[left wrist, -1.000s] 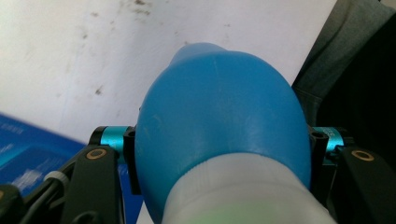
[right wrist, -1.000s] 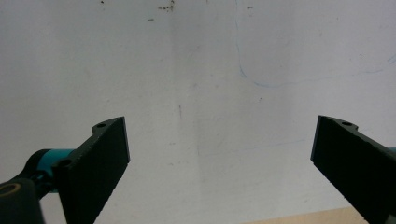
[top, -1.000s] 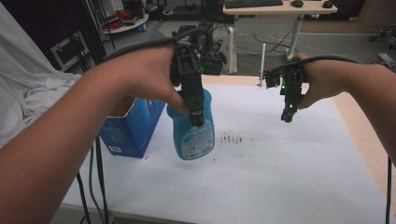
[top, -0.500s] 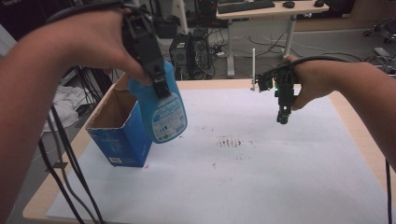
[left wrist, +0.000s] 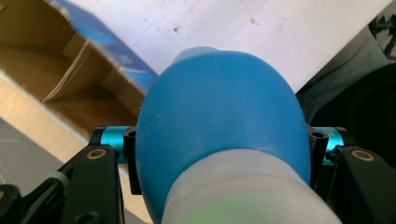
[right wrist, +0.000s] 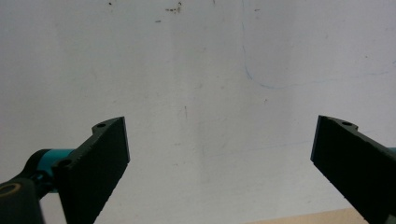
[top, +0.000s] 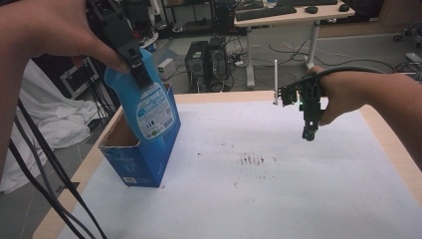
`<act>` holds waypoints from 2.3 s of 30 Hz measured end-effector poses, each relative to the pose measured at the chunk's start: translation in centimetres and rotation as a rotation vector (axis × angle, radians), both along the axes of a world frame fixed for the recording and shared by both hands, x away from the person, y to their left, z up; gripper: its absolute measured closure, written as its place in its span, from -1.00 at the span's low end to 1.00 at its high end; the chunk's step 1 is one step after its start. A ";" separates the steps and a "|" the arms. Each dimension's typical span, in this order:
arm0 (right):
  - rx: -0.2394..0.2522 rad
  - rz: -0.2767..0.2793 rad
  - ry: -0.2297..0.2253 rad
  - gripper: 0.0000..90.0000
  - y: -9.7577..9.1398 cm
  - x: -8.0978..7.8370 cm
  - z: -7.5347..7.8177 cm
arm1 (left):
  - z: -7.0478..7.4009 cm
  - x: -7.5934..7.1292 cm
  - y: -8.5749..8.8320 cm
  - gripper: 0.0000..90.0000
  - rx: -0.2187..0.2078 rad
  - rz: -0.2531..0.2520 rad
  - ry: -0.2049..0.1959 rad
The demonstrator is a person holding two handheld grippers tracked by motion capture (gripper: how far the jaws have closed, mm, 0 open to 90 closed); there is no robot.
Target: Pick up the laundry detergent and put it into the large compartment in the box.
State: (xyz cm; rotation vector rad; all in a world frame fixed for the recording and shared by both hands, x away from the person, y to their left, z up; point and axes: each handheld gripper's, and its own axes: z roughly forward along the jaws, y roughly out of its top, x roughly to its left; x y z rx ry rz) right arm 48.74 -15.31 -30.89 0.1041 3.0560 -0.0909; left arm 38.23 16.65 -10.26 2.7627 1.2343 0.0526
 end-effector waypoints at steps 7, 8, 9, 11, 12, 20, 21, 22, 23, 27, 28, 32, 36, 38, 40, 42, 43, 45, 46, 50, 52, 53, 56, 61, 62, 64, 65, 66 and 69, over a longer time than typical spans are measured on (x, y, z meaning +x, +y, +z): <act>-0.005 -0.001 0.007 -0.92 0.0 0.1 -0.2 | 0.4 1.1 2.3 -0.14 0.024 0.081 0.012; -0.007 -0.002 0.006 -0.92 0.1 0.1 -0.2 | 0.4 1.3 2.7 -0.15 0.025 0.090 0.016; -0.006 -0.002 0.007 -0.92 0.1 0.2 -0.3 | 0.3 1.5 2.9 -0.15 0.026 0.100 0.019; -0.003 0.003 0.007 -0.92 0.3 0.2 -0.4 | 0.1 1.8 3.4 -0.15 0.037 0.103 0.020; -0.008 0.003 0.008 -0.92 0.3 0.2 -0.4 | 0.0 2.0 3.6 -0.15 0.042 0.108 0.019; -0.009 -0.002 0.012 -0.92 0.4 0.3 -0.6 | -1.0 3.2 5.0 -0.14 0.078 0.104 -0.001; -0.011 -0.002 0.011 -0.92 0.3 0.4 -0.6 | -1.3 3.3 5.1 -0.14 0.085 0.098 0.000; -0.011 -0.001 0.012 -0.92 0.3 0.4 -0.6 | -1.5 3.5 5.2 -0.15 0.086 0.092 0.000; -0.008 -0.005 0.014 -0.92 0.3 0.4 -0.6 | -1.6 3.6 5.3 -0.15 0.086 0.087 0.004; -0.014 -0.003 0.013 -0.92 0.2 0.5 -0.7 | -2.7 4.1 5.6 -0.15 0.087 0.059 0.016; -0.014 -0.002 0.013 -0.92 0.2 0.5 -0.7 | -2.9 4.1 5.7 -0.15 0.088 0.050 0.017; -0.016 -0.003 0.013 -0.92 0.2 0.5 -0.7 | -4.0 4.4 6.1 -0.15 0.093 0.036 0.021; -0.018 -0.004 0.015 -0.92 0.2 0.5 -0.7 | -5.0 4.7 6.6 -0.15 0.094 0.038 0.033; -0.017 -0.002 0.011 -0.92 0.2 0.5 -0.7 | -5.6 4.8 6.8 -0.15 0.093 0.042 0.039; -0.017 -0.007 0.013 -0.92 0.2 0.5 -0.7 | -6.6 5.0 6.9 -0.14 0.092 0.042 0.049; -0.012 0.005 0.013 -0.92 0.3 0.6 -0.8 | -7.4 5.1 7.0 -0.15 0.089 0.041 0.057; -0.016 -0.009 0.015 -0.92 0.3 0.5 -0.8 | -8.0 5.2 7.0 -0.15 0.084 0.039 0.061; -0.015 -0.005 0.014 -0.92 0.5 0.5 -0.8 | -9.1 5.3 7.1 -0.15 0.086 0.027 0.079; -0.015 -0.007 0.015 -0.92 0.5 0.5 -0.8 | -9.6 5.4 7.1 -0.15 0.086 0.019 0.089; -0.018 0.003 0.016 -0.92 0.7 0.5 -0.9 | -11.9 5.4 7.0 -0.15 0.092 -0.006 0.118; -0.018 0.001 0.017 -0.92 0.7 0.5 -0.9 | -13.0 5.4 6.9 -0.15 0.093 -0.014 0.124; -0.018 -0.001 0.017 -0.92 0.7 0.5 -0.9 | -13.4 5.4 6.9 -0.15 0.094 -0.017 0.129; -0.016 -0.007 0.017 -0.92 0.6 0.5 -0.9 | -14.6 5.6 7.1 -0.15 0.089 -0.019 0.137; -0.022 -0.002 0.016 -0.92 0.6 0.4 -0.9 | -16.4 5.6 7.3 -0.15 0.089 -0.066 0.120; -0.021 -0.002 0.017 -0.92 0.6 0.4 -0.9 | -16.7 5.5 7.3 -0.15 0.093 -0.083 0.115; -0.020 -0.001 0.016 -0.92 0.6 0.4 -0.9 | -17.3 5.5 7.3 -0.15 0.099 -0.107 0.109; -0.017 0.005 0.019 -0.92 0.7 0.5 -1.0 | -17.6 5.5 7.3 -0.15 0.100 -0.117 0.106; -0.024 -0.004 0.019 -0.92 0.7 0.5 -1.0 | -17.8 5.5 7.3 -0.15 0.104 -0.131 0.103; -0.027 -0.003 0.021 -0.92 0.8 0.5 -1.2 | -18.5 5.6 7.3 -0.15 0.107 -0.144 0.101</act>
